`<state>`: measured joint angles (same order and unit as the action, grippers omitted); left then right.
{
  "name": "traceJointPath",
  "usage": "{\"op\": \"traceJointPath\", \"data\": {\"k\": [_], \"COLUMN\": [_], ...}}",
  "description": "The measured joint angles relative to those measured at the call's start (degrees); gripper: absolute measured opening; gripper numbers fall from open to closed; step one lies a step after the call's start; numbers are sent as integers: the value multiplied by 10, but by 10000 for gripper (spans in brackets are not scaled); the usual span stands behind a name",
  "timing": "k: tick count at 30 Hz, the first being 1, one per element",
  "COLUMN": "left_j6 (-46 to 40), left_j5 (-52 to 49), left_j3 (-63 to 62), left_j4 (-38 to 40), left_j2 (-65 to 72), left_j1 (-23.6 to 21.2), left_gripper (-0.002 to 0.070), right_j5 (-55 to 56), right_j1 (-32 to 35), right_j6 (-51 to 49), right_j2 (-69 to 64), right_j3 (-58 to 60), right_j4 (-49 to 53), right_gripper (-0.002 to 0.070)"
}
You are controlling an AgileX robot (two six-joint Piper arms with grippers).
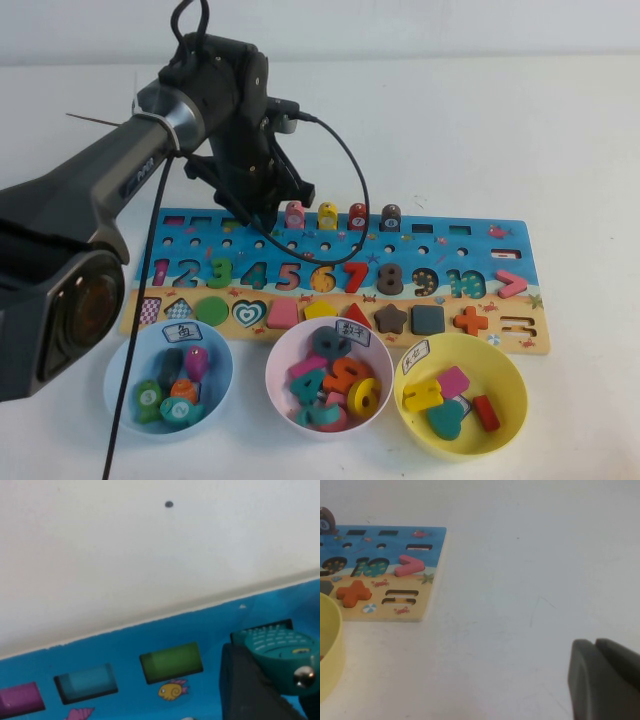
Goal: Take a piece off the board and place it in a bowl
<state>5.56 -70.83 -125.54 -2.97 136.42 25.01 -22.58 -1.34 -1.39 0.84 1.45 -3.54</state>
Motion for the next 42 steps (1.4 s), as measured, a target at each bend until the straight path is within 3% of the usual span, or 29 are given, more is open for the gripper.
{"op": "traceJointPath", "data": {"k": [21, 29, 42], "left_j6": [1, -27, -11], "left_j5": [0, 0, 3], "left_j3": [-4, 20, 409], "left_j4": [-13, -26, -23], "left_j2": [-28, -105, -360], "left_j1": [9, 38, 97], "left_gripper": [192, 192, 192], "right_j5": [0, 0, 0], "right_j1": [0, 0, 0], "right_j6": [0, 0, 0], "right_j2": [0, 0, 0], "right_j3": [0, 0, 0], "right_j4": [0, 0, 0], "right_gripper": [-17, -17, -17]}}
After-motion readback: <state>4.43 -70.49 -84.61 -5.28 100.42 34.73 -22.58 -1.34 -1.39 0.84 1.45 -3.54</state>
